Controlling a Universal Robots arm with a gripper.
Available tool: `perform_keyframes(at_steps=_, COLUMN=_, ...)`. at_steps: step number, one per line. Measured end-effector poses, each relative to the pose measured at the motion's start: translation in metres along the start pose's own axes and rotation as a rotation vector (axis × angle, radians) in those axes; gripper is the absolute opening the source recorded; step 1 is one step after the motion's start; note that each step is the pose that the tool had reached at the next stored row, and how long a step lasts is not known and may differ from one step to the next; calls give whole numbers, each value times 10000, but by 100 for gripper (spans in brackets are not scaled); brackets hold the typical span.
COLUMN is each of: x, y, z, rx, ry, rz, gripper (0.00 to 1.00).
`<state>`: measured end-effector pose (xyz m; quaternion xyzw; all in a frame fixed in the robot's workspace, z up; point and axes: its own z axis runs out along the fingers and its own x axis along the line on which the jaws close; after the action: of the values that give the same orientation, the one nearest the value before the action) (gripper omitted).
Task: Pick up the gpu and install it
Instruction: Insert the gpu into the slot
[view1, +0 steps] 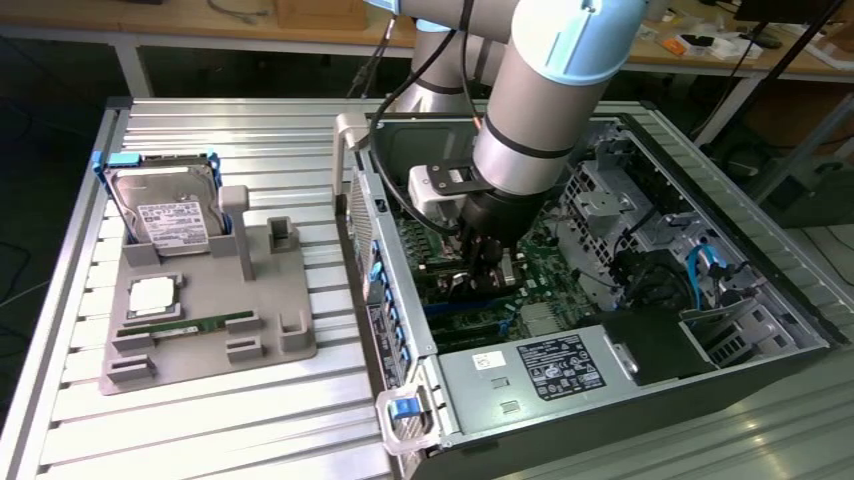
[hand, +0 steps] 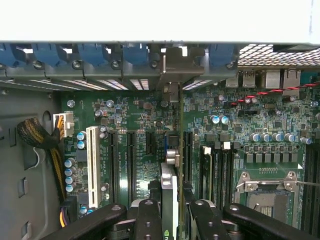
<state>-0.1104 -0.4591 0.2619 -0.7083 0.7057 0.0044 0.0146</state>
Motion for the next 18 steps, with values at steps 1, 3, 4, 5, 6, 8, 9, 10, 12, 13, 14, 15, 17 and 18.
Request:
perform_keyframes(at_steps=1, x=0, y=0, z=0, rx=0, ry=0, rz=0, gripper=27)
perform_keyframes(at_steps=3, x=0, y=0, z=-5, rx=2, ry=-4, rz=0, gripper=27)
perform_keyframes(at_steps=4, x=-1, y=0, z=-9, rx=2, ry=-4, rz=0, gripper=27)
perform_keyframes(at_steps=5, x=-1, y=0, z=-16, rx=0, ry=-1, rz=0, gripper=27)
perform_keyframes(at_steps=6, x=-1, y=0, z=-23, rx=0, ry=0, rz=1, gripper=27)
perform_keyframes(at_steps=8, x=-1, y=-1, z=-41, rx=0, ry=-1, rz=0, gripper=27)
perform_keyframes(at_steps=9, x=-1, y=-1, z=-42, rx=0, ry=-2, rz=0, gripper=27)
perform_keyframes(at_steps=10, x=-1, y=-1, z=-42, rx=0, ry=-1, rz=0, gripper=27)
perform_keyframes(at_steps=12, x=-1, y=-1, z=-42, rx=1, ry=-2, rz=1, gripper=27)
perform_keyframes(at_steps=13, x=-1, y=-1, z=-42, rx=1, ry=-2, rz=0, gripper=27)
perform_keyframes(at_steps=14, x=-1, y=-1, z=-42, rx=1, ry=-1, rz=0, gripper=27)
perform_keyframes(at_steps=15, x=-1, y=-1, z=-42, rx=0, ry=-1, rz=0, gripper=27)
perform_keyframes(at_steps=17, x=-1, y=-1, z=-43, rx=0, ry=0, rz=0, gripper=27)
perform_keyframes(at_steps=18, x=-1, y=-1, z=-42, rx=0, ry=-1, rz=0, gripper=27)
